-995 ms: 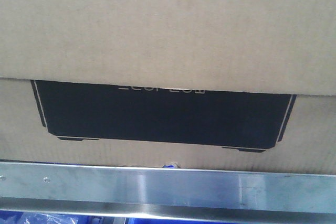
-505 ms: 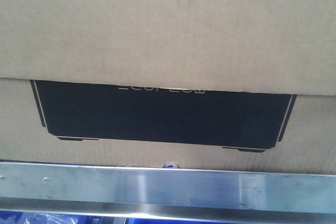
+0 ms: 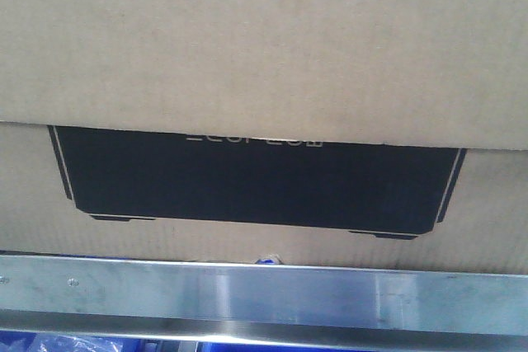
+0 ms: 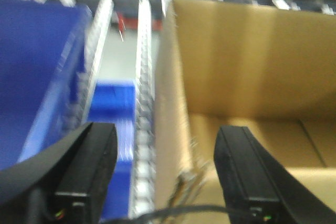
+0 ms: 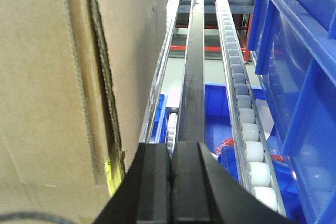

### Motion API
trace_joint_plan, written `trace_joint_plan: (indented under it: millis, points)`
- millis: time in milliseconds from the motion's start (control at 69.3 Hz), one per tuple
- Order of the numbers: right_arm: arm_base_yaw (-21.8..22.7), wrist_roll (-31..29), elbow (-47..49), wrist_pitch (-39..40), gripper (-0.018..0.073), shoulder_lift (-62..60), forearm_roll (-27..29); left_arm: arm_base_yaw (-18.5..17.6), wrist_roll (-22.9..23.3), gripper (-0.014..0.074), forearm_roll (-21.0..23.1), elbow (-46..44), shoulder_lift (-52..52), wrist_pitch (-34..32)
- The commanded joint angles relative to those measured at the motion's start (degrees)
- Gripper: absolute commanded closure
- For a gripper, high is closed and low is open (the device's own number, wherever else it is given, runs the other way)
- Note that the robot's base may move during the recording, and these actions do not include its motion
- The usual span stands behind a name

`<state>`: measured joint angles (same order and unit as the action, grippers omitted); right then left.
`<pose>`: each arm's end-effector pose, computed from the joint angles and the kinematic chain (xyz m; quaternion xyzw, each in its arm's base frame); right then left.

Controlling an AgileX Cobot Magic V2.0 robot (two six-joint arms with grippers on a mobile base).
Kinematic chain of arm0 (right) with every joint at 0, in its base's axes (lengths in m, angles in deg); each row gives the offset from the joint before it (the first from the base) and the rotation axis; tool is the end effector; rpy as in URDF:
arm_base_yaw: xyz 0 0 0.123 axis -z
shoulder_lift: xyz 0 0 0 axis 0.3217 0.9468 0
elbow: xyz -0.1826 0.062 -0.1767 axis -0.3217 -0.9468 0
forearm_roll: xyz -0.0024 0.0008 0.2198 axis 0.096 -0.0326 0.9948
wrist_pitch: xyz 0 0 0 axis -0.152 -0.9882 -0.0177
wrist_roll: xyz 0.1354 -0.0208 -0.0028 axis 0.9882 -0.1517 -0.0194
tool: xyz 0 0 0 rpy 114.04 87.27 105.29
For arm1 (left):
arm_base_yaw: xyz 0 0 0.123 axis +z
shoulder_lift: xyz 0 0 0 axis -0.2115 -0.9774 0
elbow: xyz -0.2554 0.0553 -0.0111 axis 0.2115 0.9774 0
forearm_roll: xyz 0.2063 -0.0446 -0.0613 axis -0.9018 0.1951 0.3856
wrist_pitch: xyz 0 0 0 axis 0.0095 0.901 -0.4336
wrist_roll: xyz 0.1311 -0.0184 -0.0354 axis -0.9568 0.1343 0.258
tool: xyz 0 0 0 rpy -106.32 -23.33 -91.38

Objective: Grab box from left shelf to table start

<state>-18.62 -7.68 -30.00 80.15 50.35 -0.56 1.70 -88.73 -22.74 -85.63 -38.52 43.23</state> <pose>0.0941 0.0018 0.1947 0.0161 0.7151 0.0245 0.6984 0.1088 -0.0274 0.3662 0.0658 0.7631 -0.0964 0.6357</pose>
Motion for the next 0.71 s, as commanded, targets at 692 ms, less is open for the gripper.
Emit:
trace_joint_plan:
  millis: [692]
  points:
    - [0.0, -0.3, 0.0, 9.0, 0.0503, -0.5, -0.2, -1.1, 0.0, 0.0269, -2.9, -33.2, -42.5, 23.3]
